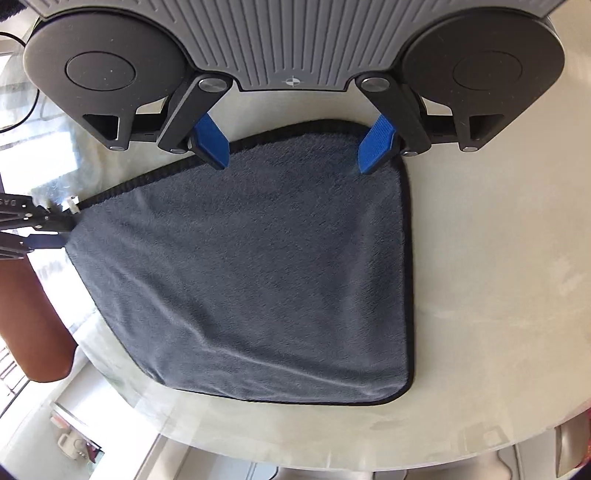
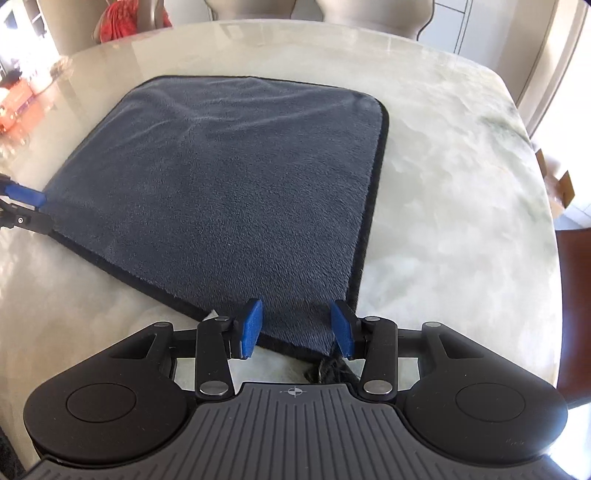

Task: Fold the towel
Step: 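Grasp the towel edge with the left gripper while the right gripper grasps the adjacent corner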

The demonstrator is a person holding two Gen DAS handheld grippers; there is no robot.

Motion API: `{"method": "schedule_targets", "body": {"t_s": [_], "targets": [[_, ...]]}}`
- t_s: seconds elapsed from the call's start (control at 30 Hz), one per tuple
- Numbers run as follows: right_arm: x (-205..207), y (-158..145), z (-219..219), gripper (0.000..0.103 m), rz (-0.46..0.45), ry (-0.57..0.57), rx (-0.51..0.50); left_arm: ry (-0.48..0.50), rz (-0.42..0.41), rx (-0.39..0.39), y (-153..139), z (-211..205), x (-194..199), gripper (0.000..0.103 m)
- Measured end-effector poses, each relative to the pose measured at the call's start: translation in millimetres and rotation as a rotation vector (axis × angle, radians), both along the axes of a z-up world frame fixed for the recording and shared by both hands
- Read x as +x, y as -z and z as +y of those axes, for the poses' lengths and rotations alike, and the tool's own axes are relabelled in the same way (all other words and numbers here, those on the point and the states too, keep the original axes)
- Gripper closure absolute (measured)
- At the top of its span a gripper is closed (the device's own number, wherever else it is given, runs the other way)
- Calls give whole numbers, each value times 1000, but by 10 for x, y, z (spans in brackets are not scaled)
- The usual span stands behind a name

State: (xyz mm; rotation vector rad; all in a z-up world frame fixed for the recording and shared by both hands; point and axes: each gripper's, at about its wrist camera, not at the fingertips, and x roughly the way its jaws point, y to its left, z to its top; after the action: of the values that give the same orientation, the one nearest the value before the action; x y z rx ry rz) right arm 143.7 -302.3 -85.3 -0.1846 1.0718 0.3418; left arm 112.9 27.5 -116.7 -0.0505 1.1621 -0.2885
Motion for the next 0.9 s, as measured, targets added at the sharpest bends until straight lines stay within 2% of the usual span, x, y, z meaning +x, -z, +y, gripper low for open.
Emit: {"method": "schedule_targets", "body": {"t_s": [0.2, 0.37, 0.5, 0.73, 0.9], "targets": [[-28, -17, 11, 60, -12, 3, -27, -65, 1, -17, -40, 99, -82, 23], [-239, -139, -88, 60, -65, 50, -26, -196, 26, -38, -46, 267, -76, 22], [-356, -130, -215, 60, -41, 78, -37, -244, 61, -48, -22, 338, -85, 21], [-448, -103, -316, 60, -30, 84, -45, -227, 67, -18, -12, 252, -71, 12], [-449, -51, -293, 60, -49, 69, -65, -195, 45, 20, 3, 168, -67, 12]]}}
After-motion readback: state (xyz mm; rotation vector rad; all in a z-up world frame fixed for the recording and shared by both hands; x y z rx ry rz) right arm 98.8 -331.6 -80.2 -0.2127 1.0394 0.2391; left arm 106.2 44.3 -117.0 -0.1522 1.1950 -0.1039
